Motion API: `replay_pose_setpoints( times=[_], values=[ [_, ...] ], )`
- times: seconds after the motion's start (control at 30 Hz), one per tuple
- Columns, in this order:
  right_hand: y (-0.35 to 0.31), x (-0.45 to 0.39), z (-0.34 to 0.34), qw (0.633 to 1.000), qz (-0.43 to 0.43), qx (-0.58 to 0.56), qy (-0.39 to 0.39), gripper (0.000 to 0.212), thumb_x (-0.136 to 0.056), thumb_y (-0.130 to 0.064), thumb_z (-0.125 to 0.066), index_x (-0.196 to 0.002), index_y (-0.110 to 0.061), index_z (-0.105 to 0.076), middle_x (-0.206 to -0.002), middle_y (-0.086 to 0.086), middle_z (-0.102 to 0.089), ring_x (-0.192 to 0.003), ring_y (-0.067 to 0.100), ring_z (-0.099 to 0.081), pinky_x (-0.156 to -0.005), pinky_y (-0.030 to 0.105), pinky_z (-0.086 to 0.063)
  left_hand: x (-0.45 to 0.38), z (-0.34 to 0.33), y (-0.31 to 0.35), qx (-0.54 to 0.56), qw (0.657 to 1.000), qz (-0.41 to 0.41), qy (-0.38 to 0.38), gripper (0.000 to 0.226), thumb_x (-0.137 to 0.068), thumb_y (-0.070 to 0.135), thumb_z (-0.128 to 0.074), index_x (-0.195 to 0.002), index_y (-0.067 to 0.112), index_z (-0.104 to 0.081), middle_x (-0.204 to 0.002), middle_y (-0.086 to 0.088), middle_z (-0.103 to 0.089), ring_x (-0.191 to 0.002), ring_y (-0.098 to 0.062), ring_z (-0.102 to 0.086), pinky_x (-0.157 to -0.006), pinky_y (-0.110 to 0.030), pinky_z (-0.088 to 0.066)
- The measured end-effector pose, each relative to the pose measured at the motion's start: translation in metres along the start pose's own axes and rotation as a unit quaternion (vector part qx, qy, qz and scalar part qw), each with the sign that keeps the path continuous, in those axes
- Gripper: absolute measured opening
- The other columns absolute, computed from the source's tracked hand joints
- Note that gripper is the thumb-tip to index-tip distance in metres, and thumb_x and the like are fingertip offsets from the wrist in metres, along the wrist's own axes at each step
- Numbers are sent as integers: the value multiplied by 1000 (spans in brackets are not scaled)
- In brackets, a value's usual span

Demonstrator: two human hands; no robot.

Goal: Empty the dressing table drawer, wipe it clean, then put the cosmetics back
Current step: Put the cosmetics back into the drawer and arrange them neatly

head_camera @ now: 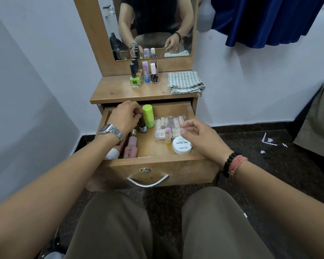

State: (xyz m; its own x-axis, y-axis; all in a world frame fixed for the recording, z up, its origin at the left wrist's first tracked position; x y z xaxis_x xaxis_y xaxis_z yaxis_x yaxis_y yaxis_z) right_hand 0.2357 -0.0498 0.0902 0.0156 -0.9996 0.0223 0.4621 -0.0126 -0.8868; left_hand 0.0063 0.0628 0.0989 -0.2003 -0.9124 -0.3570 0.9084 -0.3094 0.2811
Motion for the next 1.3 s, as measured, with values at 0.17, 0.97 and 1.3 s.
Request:
replay_pose_setpoints(
  times=[0.17,0.97,1.3],
  values=[
    [-27,-21,-8,996,59,68,-6,27,-91,-18,-58,-117,-25,-57,-112,-11,-59,-95,5,-59,-68,11,-45,-7,22,-15,2,1000,-4,31,25,-85,17,-60,-110,15,-60,-112,-6,-62,-100,-26,-60,-79,-34,-45],
    [-147,-208,-85,848,284,440,87,46,-91,0,-44,-135,-12,-46,-138,8,-45,-123,30,-44,-97,42,-45,-33,-2,-49,-2,990,2,144,26,-90,21,-54,-111,13,-67,-105,-9,-62,-95,-32,-58,-76,-39,-47],
    [-152,-210,-87,862,300,399,87,36,-89,7,-42,-116,-10,-58,-123,13,-52,-111,32,-52,-92,39,-44,-31,-4,-50,-11,988,-2,153,26,-90,22,-52,-111,14,-66,-107,-8,-61,-96,-31,-57,-77,-39,-44]
  ],
)
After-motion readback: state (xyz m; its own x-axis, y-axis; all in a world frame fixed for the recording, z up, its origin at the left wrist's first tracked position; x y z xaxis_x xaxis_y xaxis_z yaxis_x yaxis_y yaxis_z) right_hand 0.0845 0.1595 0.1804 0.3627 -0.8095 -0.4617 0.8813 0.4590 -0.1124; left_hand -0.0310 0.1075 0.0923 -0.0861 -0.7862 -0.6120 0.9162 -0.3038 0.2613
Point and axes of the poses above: each hand's wrist, its own x-axis away from the middle knuckle, its own z-axis out of the back of the hand, y = z × x, the point moved 4 cm from there along -x, towards the middle knuckle
